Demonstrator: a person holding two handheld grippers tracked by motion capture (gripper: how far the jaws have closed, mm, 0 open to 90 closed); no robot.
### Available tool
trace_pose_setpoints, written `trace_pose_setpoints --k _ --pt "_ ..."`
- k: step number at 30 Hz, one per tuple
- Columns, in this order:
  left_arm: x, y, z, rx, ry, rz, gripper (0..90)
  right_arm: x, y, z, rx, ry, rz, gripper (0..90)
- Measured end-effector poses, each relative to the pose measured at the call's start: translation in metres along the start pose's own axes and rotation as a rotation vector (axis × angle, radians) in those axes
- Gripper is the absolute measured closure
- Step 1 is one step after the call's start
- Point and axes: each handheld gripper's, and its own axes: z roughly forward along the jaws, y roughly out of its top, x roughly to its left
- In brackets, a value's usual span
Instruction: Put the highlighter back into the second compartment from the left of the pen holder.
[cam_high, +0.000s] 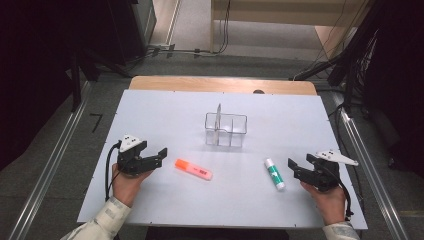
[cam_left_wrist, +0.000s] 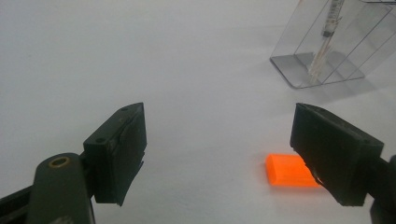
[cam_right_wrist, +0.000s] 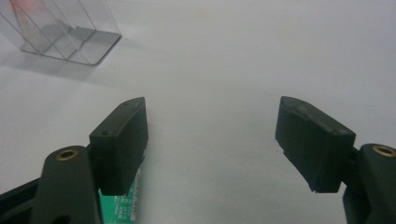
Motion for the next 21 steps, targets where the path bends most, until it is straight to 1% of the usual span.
trace_pose_setpoints --k 8,15,21 --pt "0.005 -0.002 -0.002 -0.001 0.012 -0.012 18.0 0.006 0.002 0.002 -0.003 0.01 -0.009 23.9" --pt "0.008 -0.004 -0.004 0.005 0.022 -0.013 16.7 0.016 0.005 0.004 -0.013 0.025 -0.031 23.5" --pt "0.01 -0.005 -0.004 0.007 0.028 -0.01 16.6 0.022 0.007 0.007 -0.011 0.034 -0.048 23.5"
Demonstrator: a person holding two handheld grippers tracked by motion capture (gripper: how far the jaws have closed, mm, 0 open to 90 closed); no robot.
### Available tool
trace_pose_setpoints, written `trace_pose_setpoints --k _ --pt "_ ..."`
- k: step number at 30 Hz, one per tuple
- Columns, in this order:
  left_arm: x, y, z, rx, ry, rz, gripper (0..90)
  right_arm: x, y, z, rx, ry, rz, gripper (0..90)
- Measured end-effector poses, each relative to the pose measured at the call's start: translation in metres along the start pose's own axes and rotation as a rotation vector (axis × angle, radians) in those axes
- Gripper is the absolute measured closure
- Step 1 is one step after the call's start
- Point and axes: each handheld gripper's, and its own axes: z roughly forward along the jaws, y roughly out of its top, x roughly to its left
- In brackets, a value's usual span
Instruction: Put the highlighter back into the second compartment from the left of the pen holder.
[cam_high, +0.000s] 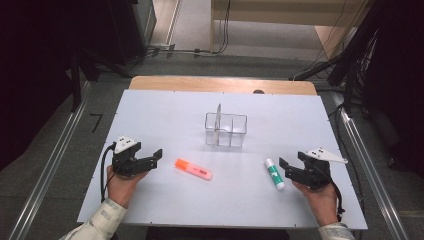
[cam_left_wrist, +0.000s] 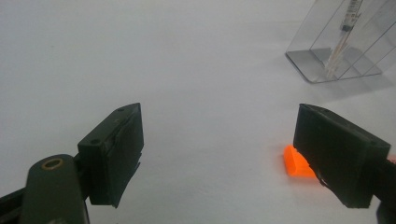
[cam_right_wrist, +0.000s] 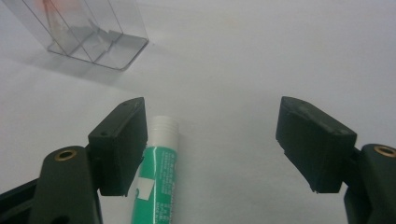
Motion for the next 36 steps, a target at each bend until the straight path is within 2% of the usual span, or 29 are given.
trace_pose_setpoints --k 13,19,29,36 --pt "-0.001 0.0 0.001 0.003 0.003 0.004 15.8 0.017 0.005 0.006 0.0 0.026 -0.029 22.8" --pt "-0.002 0.0 0.0 0.001 0.015 0.002 14.6 0.023 0.008 0.009 0.003 0.036 -0.032 21.3" --pt "-0.001 0.0 0.002 0.005 0.009 0.001 14.3 0.032 0.011 0.013 0.001 0.044 -0.034 18.3" --pt "-0.002 0.0 0.0 0.001 0.015 0.002 14.3 0.045 0.013 0.016 0.0 0.058 -0.065 18.3"
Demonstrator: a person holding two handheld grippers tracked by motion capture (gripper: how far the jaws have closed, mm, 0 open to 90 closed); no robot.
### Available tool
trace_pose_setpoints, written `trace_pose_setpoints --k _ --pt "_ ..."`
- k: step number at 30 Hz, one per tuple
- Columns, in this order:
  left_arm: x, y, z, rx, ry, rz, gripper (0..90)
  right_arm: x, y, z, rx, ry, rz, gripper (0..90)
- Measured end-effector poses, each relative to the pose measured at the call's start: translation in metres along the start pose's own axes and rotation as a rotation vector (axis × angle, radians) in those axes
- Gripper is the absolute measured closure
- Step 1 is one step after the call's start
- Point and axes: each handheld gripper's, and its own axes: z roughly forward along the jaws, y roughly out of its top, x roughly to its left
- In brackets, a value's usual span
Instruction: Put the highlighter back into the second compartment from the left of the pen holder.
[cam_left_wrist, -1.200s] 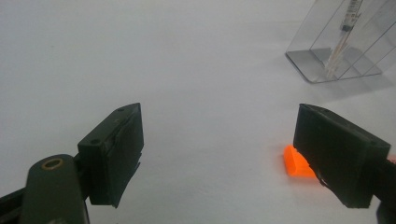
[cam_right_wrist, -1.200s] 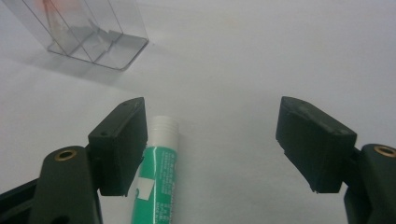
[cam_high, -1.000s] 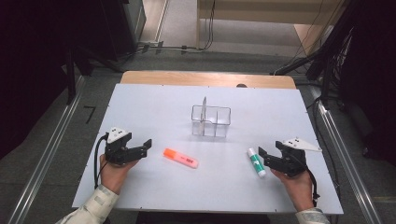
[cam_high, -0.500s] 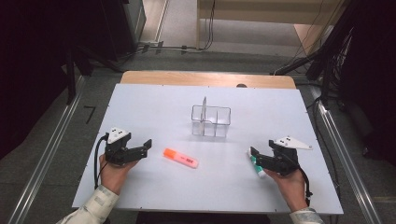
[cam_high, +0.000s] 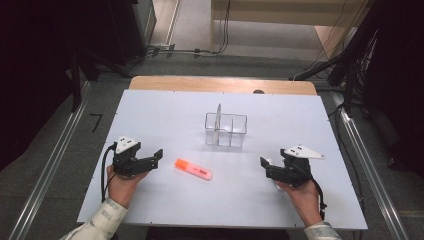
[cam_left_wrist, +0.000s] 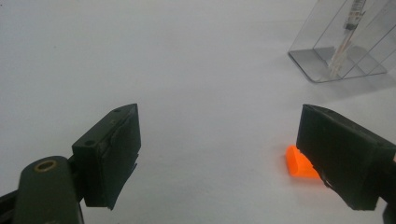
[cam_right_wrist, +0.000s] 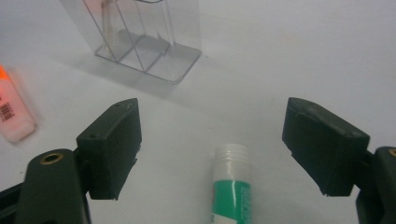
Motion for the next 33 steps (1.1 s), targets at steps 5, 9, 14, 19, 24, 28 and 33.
trace_pose_setpoints --k 5,9,14,19,24,28,33 --pt "0.001 0.0 0.0 0.002 0.006 -0.001 14.3 0.008 0.003 0.004 -0.001 0.019 -0.006 18.2" --pt "0.001 0.0 0.001 0.005 0.007 -0.002 14.3 0.012 0.005 0.006 -0.003 0.029 -0.018 18.3" --pt "0.002 -0.001 0.002 0.008 0.01 -0.008 14.3 0.018 0.008 0.01 -0.005 0.043 -0.022 18.2" --pt "0.003 -0.001 0.001 -0.001 0.012 -0.016 14.3 0.028 0.012 0.017 -0.002 0.063 -0.031 18.2" --pt "0.005 -0.001 0.0 -0.004 0.015 -0.022 14.3 0.04 0.015 0.023 0.0 0.081 -0.055 18.2" --pt "0.005 -0.001 0.0 -0.007 0.015 -0.021 14.3 0.049 0.017 0.028 0.009 0.092 -0.067 18.3" --pt "0.005 -0.001 0.0 -0.002 0.014 -0.02 14.3 0.058 0.017 0.036 0.021 0.105 -0.087 18.2"
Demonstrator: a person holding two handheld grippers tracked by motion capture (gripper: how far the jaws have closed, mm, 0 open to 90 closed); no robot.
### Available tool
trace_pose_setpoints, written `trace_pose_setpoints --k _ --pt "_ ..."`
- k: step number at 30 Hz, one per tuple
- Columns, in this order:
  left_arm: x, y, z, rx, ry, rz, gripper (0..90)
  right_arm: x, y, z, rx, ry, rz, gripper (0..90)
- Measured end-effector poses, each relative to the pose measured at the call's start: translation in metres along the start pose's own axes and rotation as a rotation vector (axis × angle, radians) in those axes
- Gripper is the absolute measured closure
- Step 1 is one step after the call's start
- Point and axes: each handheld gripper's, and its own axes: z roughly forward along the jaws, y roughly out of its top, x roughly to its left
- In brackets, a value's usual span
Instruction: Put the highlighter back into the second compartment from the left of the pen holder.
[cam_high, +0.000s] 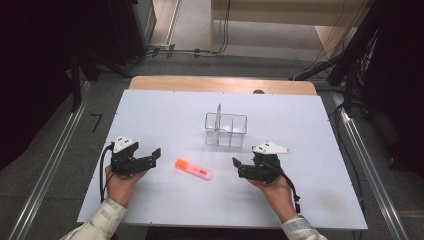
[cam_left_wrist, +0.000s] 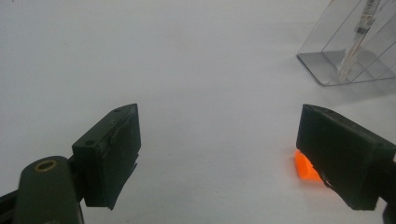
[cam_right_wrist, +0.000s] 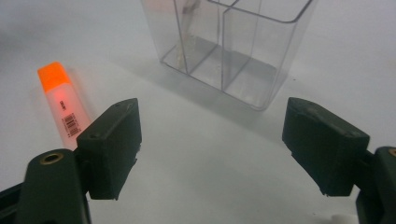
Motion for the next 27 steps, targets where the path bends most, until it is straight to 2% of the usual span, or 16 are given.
trace_pose_setpoints --k 12,27 --pt "0.0 0.0 0.0 0.0 0.001 0.002 14.3 0.019 0.002 0.019 0.02 0.032 -0.036 18.3" --pt "0.0 0.0 0.0 0.002 -0.004 0.002 14.3 0.054 0.002 0.051 0.057 0.094 -0.089 18.6"
